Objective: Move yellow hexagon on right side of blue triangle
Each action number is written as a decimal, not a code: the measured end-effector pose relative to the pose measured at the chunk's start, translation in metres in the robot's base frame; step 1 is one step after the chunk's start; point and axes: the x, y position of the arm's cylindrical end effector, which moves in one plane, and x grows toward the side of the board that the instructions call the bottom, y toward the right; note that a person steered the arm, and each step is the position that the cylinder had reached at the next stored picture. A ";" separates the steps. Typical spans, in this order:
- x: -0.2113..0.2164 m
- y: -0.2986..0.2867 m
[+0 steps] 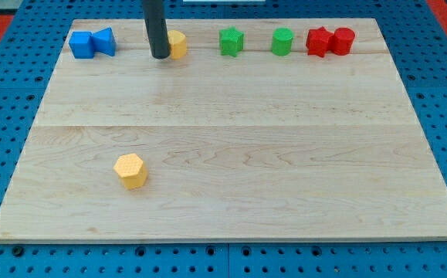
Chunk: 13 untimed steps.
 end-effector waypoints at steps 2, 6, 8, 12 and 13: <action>-0.010 0.011; 0.103 0.024; 0.172 0.022; 0.270 -0.095; 0.268 -0.134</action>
